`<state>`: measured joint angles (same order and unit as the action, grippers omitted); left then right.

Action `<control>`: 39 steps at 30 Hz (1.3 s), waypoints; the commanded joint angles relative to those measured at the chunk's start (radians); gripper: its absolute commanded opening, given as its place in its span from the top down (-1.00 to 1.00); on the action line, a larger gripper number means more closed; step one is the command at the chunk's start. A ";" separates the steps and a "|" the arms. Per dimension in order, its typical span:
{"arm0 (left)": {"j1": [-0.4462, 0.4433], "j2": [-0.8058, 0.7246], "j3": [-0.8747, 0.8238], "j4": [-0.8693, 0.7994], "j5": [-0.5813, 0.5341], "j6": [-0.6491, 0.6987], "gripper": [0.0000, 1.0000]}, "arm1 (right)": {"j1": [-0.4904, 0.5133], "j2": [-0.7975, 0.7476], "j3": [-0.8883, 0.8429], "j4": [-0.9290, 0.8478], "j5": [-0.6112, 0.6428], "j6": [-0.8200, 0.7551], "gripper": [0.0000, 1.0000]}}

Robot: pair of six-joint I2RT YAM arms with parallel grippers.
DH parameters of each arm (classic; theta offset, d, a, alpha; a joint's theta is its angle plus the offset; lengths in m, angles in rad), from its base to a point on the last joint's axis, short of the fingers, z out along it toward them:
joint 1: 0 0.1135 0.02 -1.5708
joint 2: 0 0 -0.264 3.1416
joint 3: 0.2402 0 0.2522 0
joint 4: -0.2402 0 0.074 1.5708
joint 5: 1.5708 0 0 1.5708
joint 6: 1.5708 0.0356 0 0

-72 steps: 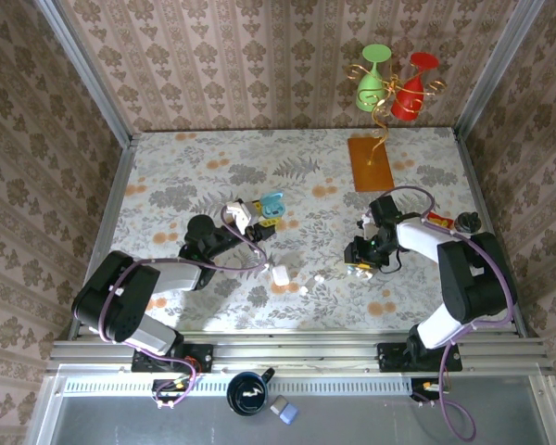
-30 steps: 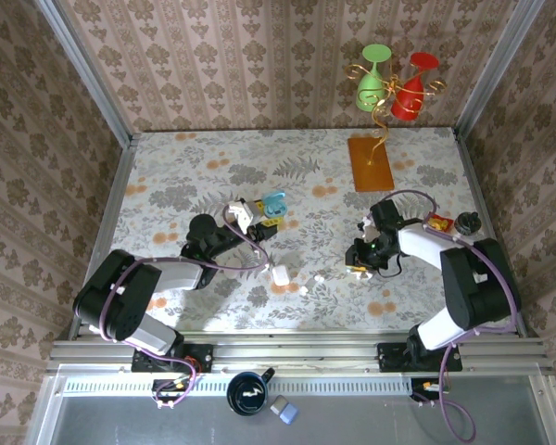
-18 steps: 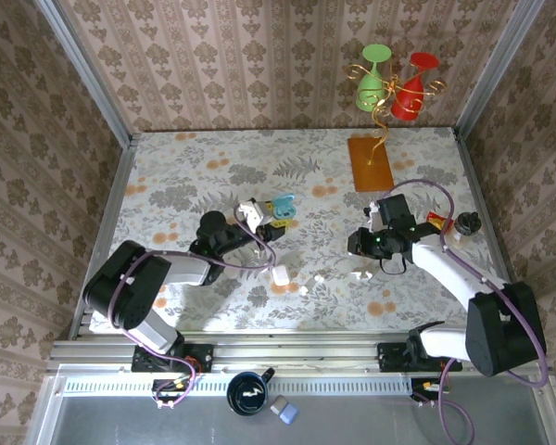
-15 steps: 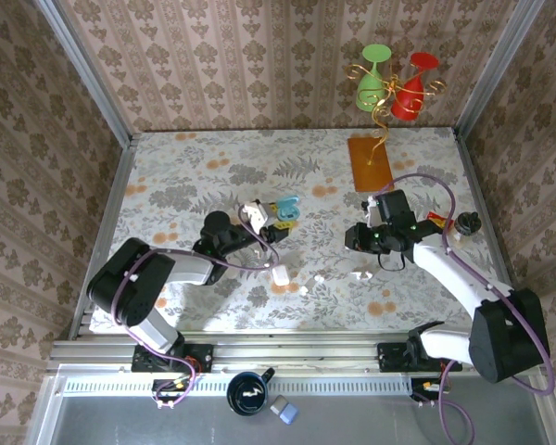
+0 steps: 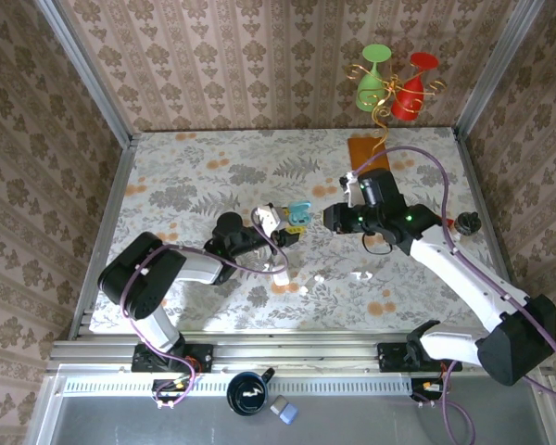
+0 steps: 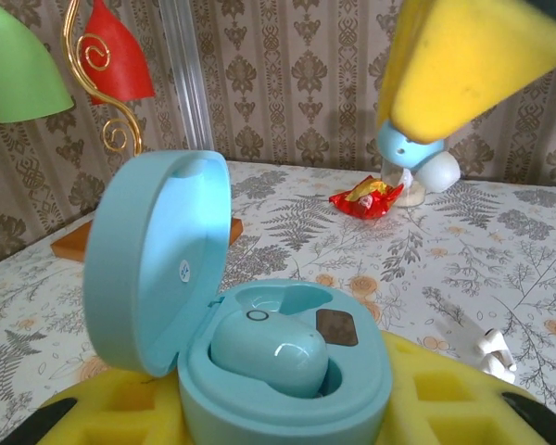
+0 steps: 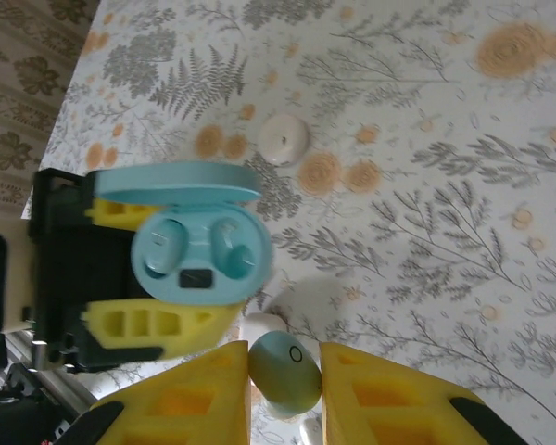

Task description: Insert the wireless bluetooth earbuds into the charging case

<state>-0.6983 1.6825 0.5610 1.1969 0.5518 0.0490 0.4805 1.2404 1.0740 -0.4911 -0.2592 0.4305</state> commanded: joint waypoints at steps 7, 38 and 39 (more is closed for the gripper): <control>-0.012 -0.013 0.025 -0.018 0.029 -0.017 0.64 | 0.053 0.096 0.097 -0.009 0.043 -0.050 0.52; -0.028 -0.088 0.012 -0.067 0.028 -0.027 0.65 | 0.055 0.168 0.049 0.076 -0.017 -0.045 0.53; -0.027 -0.090 0.014 -0.073 0.023 -0.027 0.65 | 0.055 0.165 0.049 0.072 -0.020 -0.046 0.53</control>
<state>-0.7197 1.6276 0.5644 1.1004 0.5728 0.0383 0.5285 1.4017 1.1370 -0.4187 -0.2462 0.3954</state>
